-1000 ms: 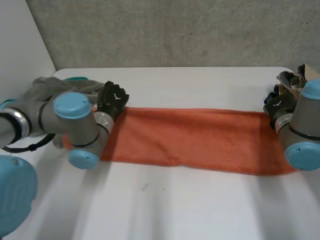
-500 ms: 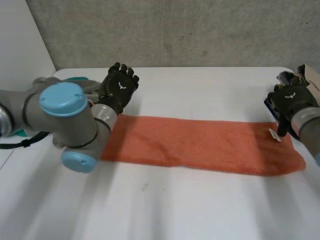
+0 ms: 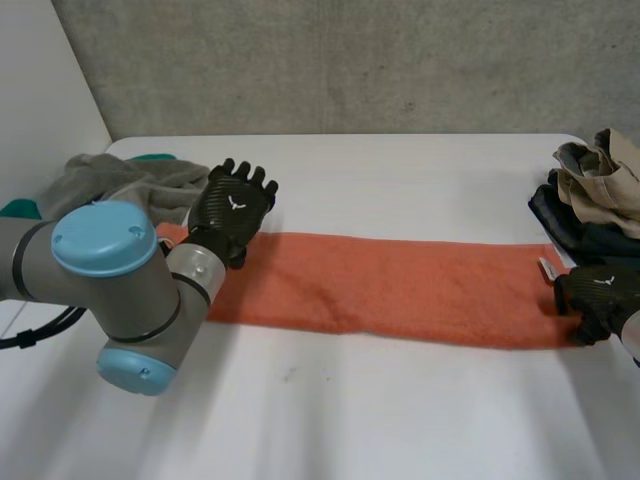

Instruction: Fold the laundry.

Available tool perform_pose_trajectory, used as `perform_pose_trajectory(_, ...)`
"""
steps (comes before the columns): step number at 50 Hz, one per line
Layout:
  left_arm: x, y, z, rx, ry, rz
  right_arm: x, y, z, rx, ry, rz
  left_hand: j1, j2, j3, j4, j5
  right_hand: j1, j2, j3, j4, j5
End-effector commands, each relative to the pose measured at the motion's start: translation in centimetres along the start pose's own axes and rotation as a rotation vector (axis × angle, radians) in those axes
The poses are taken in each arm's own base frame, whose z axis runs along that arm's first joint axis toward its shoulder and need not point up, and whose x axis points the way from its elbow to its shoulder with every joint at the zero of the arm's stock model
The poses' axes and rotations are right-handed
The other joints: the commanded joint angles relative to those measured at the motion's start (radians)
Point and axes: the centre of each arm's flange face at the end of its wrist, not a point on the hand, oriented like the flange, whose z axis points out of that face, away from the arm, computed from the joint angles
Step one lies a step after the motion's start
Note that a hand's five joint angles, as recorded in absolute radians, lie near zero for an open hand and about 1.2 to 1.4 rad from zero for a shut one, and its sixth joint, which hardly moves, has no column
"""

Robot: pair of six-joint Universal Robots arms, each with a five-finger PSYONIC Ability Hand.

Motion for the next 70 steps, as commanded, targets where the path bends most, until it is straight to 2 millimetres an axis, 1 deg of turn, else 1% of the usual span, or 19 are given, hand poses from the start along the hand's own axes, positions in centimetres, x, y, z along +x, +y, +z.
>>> perform_pose_trajectory(1, 0.0, -0.1, -0.2, 0.006, 0.001, 0.001, 1.0, 1.2, 0.7, -0.045, 0.038, -0.039, -0.005, -0.017, -0.020, -0.012, -0.031, 0.437, 0.423, 0.433, 0.446, 0.447)
perform_pose_trajectory(7, -0.5, -0.6, -0.6, 0.014, -0.006, 0.001, 4.8, 1.3, 0.4, -0.033, 0.173, -0.061, -0.005, -0.017, -0.020, -0.012, -0.031, 0.437, 0.423, 0.433, 0.446, 0.447)
perform_pose_trajectory(13, -1.2, -1.1, -1.2, 0.021, -0.019, 0.002, 9.0, 1.5, -0.2, -0.097, 0.297, -0.260, -0.008, -0.020, -0.023, -0.015, -0.034, 0.437, 0.423, 0.433, 0.446, 0.447)
perform_pose_trajectory(18, -1.7, -1.4, -1.6, 0.023, -0.031, 0.000, 10.3, -0.7, -0.1, -0.070, 0.381, -0.351, -0.011, -0.023, -0.026, -0.018, -0.037, 0.437, 0.423, 0.433, 0.446, 0.447)
perform_pose_trajectory(23, -3.6, -1.7, -2.1, 0.026, -0.078, -0.003, 2.5, -9.4, -0.7, 0.237, 0.269, -0.508, -0.011, -0.023, -0.026, -0.018, -0.037, 0.437, 0.423, 0.433, 0.446, 0.447)
perform_pose_trajectory(27, -5.6, -1.8, -2.6, 0.025, -0.128, -0.003, -3.5, -13.9, -2.3, 0.451, 0.190, -0.591, -0.011, -0.023, -0.026, -0.018, -0.037, 0.437, 0.423, 0.433, 0.446, 0.447)
perform_pose_trajectory(30, -6.7, -1.8, -2.9, 0.021, -0.157, -0.003, -7.7, -15.7, -3.0, 0.580, 0.120, -0.630, -0.011, -0.023, -0.026, -0.018, -0.037, 0.437, 0.423, 0.433, 0.446, 0.447)
perform_pose_trajectory(31, -7.3, -1.7, -3.0, 0.018, -0.174, -0.006, -11.4, -16.2, -3.2, 0.667, 0.034, -0.658, -0.011, -0.023, -0.026, -0.018, -0.037, 0.437, 0.423, 0.433, 0.446, 0.447)
perform_pose_trajectory(34, -8.1, -1.4, -3.2, 0.009, -0.195, -0.025, -17.3, -16.5, -3.8, 0.799, -0.107, -0.700, -0.011, -0.023, -0.026, -0.018, -0.037, 0.437, 0.423, 0.433, 0.446, 0.447)
perform_pose_trajectory(35, -8.4, -1.1, -3.3, 0.001, -0.202, -0.048, -20.4, -16.3, -4.1, 0.859, -0.185, -0.726, -0.011, -0.023, -0.026, -0.018, -0.037, 0.437, 0.423, 0.433, 0.446, 0.447)
perform_pose_trajectory(39, -8.4, -0.3, -3.5, -0.017, -0.203, -0.104, -25.6, -14.5, -3.5, 0.912, -0.327, -0.774, -0.008, -0.020, -0.023, -0.015, -0.034, 0.437, 0.423, 0.433, 0.446, 0.447)
perform_pose_trajectory(45, -7.7, 0.2, -3.8, -0.034, -0.181, -0.132, -29.8, -11.4, -2.1, 0.896, -0.438, -0.804, -0.005, -0.017, -0.020, -0.012, -0.031, 0.420, 0.406, 0.417, 0.429, 0.431)
perform_pose_trajectory(46, -7.5, 0.2, -3.8, -0.034, -0.175, -0.132, -30.3, -11.1, -2.1, 0.896, -0.444, -0.806, -0.008, -0.020, -0.023, -0.015, -0.034, 0.248, 0.235, 0.245, 0.258, 0.259)
perform_pose_trajectory(48, -7.2, 0.3, -3.8, -0.036, -0.168, -0.133, -30.2, -11.8, -2.5, 0.901, -0.421, -0.786, -0.008, -0.020, -0.023, -0.015, -0.034, -0.711, -0.725, -0.714, -0.702, -0.701)
perform_pose_trajectory(49, -7.2, 0.3, -3.8, -0.035, -0.169, -0.133, -30.0, -12.2, -2.6, 0.901, -0.409, -0.777, -0.008, -0.020, -0.023, -0.015, -0.034, -0.785, -0.799, -0.789, -0.776, -0.775)
perform_pose_trajectory(55, -6.3, -1.3, -3.6, 0.012, -0.142, -0.130, -26.0, -15.0, -4.8, 0.796, -0.331, -0.488, -0.008, -0.020, -0.023, -0.015, -0.034, -0.785, -0.799, -0.789, -0.776, -0.775)
perform_pose_trajectory(58, -5.3, -2.4, -3.5, 0.045, -0.117, -0.131, -22.2, -15.5, -4.7, 0.725, -0.281, -0.324, -0.008, -0.020, -0.023, -0.015, -0.034, -0.785, -0.799, -0.789, -0.776, -0.775)
perform_pose_trajectory(63, -2.5, -4.0, -3.8, 0.088, -0.040, -0.133, -18.1, -13.0, -4.6, 0.557, -0.269, -0.161, -0.008, -0.020, -0.023, -0.015, -0.034, -0.785, -0.799, -0.789, -0.776, -0.775)
perform_pose_trajectory(70, 3.0, -4.5, -3.6, 0.106, 0.096, -0.130, -15.6, -8.5, -3.9, 0.350, -0.236, -0.129, -0.005, -0.017, -0.020, -0.012, -0.031, -0.785, -0.799, -0.789, -0.776, -0.775)
